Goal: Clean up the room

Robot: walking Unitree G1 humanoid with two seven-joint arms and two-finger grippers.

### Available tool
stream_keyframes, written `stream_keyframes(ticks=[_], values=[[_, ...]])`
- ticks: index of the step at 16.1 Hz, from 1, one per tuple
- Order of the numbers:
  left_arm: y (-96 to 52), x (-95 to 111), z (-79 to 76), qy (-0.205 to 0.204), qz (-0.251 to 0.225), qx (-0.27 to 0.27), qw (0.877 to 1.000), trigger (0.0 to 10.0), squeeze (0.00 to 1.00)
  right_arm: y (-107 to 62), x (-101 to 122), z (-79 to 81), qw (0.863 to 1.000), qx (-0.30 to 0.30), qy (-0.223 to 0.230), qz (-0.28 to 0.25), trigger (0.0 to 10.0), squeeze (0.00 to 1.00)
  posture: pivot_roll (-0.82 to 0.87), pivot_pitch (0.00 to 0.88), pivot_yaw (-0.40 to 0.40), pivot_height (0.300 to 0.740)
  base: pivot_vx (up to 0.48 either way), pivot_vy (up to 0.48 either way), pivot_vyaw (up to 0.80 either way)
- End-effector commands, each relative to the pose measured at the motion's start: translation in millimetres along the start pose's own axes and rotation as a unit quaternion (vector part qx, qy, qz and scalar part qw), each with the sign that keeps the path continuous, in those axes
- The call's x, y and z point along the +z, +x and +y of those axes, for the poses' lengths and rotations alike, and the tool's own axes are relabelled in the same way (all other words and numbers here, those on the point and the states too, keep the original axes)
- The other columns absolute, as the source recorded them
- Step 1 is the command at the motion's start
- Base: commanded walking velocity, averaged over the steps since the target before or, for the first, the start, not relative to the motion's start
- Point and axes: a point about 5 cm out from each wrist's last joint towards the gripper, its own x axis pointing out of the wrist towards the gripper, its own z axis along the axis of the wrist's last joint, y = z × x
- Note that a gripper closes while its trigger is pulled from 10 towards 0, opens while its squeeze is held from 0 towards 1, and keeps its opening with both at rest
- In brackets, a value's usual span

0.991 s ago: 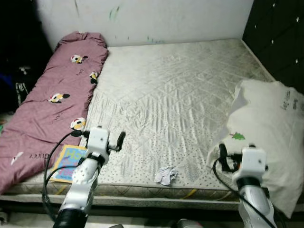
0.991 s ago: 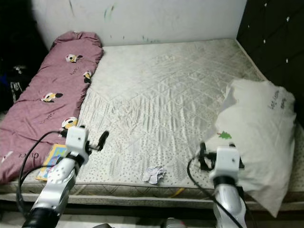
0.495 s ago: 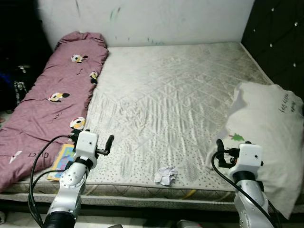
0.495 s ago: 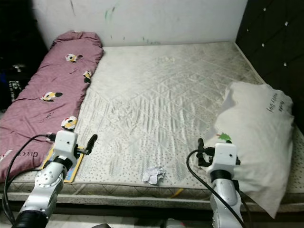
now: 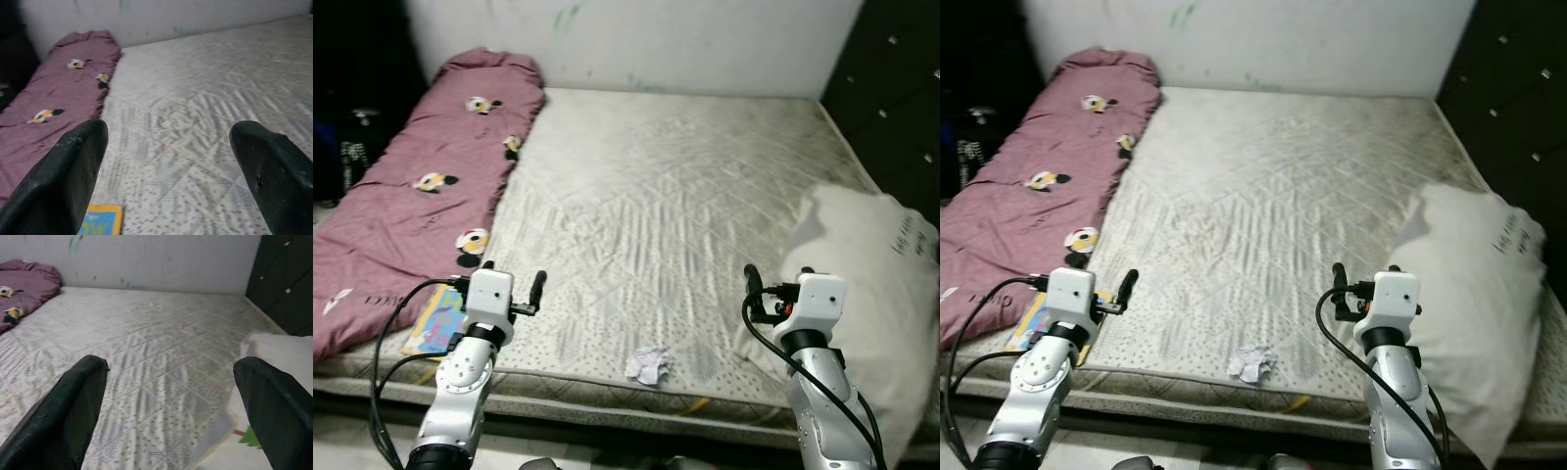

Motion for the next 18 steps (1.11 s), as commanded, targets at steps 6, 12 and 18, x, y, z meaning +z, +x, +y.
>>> stream_keyframes(ticks=[6, 12, 18], values=[[3.3, 2, 11.9, -0.010, 0.011, 0.019, 1.000, 10.0, 0.00, 5.0, 10, 4.9, 1.000, 0.000, 0.013, -0.007, 10.0, 0.00, -0.03, 0.010, -0.014, 0.740, 0.000, 0.000, -0.80], [0.1, 5, 28.3, -0.063, 0.023, 0.037, 0.997, 10.0, 0.00, 6.2, 20, 8.8, 1.000, 0.012, 0.018, -0.016, 10.0, 0.00, -0.02, 0.028, -0.026, 0.740, 0.000, 0.000, -0.13], [-3.1, 8, 31.5, -0.067, 0.016, 0.070, 0.995, 10.0, 0.00, 7.3, 20, 9.9, 1.000, 0.022, 0.017, -0.010, 10.0, 0.00, -0.01, 0.044, -0.037, 0.706, 0.000, 0.000, 0.00]])
